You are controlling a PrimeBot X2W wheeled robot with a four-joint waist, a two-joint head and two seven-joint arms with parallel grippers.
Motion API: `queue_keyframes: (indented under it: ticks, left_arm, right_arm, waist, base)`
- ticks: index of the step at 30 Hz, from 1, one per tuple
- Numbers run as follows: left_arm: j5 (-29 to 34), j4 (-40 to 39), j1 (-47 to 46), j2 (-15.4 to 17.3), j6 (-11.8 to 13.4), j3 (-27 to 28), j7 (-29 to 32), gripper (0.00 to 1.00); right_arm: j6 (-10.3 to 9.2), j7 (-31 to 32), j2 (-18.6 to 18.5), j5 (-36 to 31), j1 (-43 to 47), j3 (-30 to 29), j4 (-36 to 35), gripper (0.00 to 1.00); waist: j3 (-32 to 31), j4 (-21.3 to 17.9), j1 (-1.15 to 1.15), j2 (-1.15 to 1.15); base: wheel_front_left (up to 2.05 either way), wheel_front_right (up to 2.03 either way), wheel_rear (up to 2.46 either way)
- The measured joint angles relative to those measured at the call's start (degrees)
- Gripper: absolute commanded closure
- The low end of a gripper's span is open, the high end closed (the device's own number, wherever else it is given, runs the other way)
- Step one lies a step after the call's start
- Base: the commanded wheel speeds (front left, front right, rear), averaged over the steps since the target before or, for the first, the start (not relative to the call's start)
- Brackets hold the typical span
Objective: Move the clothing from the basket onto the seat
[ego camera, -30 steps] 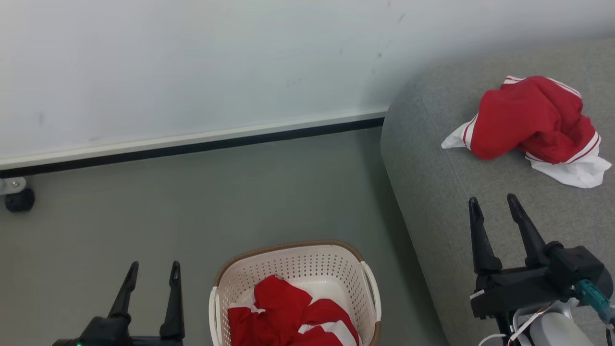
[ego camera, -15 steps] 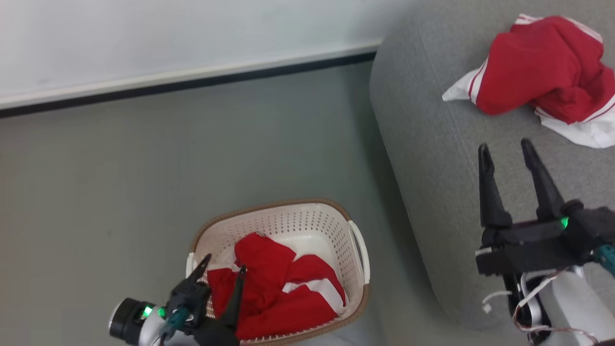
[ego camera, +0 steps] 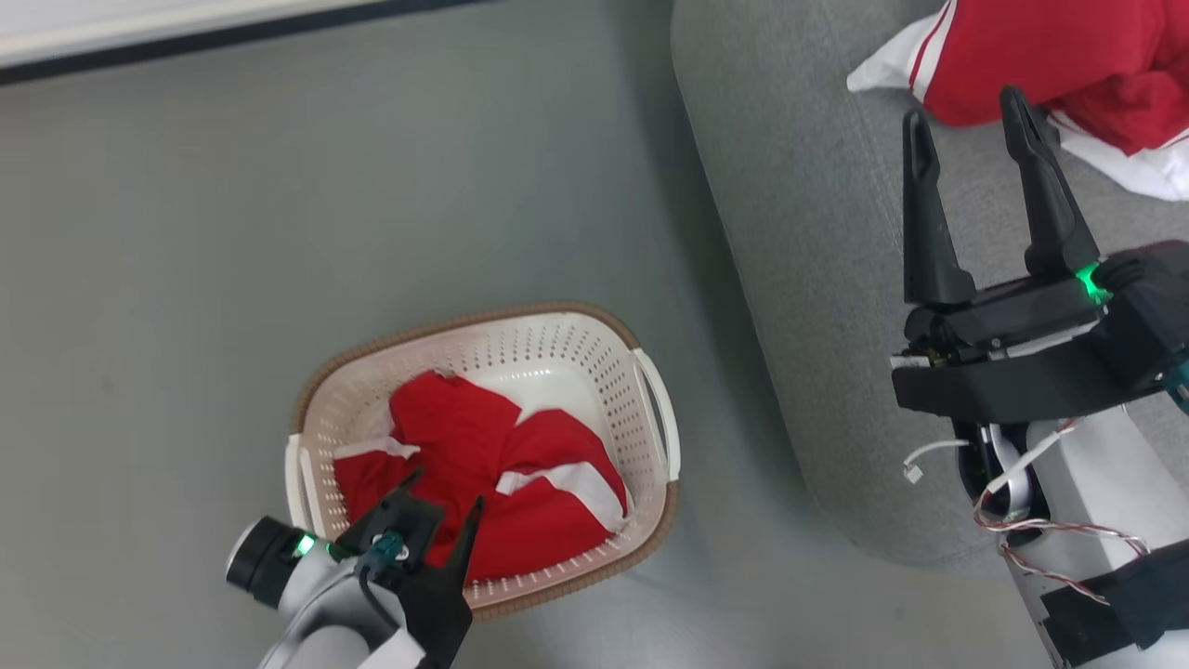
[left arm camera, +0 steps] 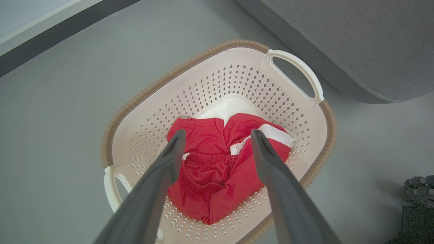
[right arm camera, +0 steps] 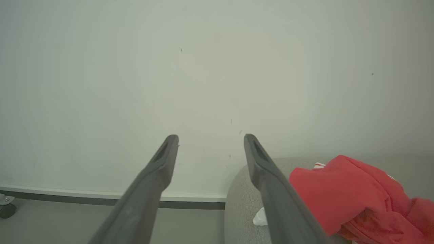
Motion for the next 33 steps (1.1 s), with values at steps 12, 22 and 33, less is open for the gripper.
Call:
queue_keyframes:
  ticks: [12, 22, 33]
  left_arm:
    - [2.9, 5.7, -10.4, 0.1, -3.2, -4.6, 3.6, 0.0]
    - [3.4, 8.2, -18.7, 1.0, -4.1, -6.8, 5.8, 0.0]
    - [3.9, 10.4, -27.5, 1.4, -4.2, -10.5, 8.8, 0.0]
  right_arm:
    - [0.49, 0.4, 0.8, -1.0, -4.9, 0.7, -1.5, 0.0]
    - [0.49, 0.4, 1.4, -1.3, -9.5, 0.1, -3.2, 0.0]
    - [0.48, 0.4, 2.4, -2.8, -14.7, 0.0, -5.8, 0.0]
  waist:
    - [10.0, -2.0, 0.0, 0.0]
    - [17.6, -2.5, -0.01, 0.0]
    - [25.9, -2.9, 0.0, 0.0]
  base:
    - [0.0, 0.0, 0.0]
    - [0.0, 0.0, 0.0]
    - [0.0, 0.0, 0.0]
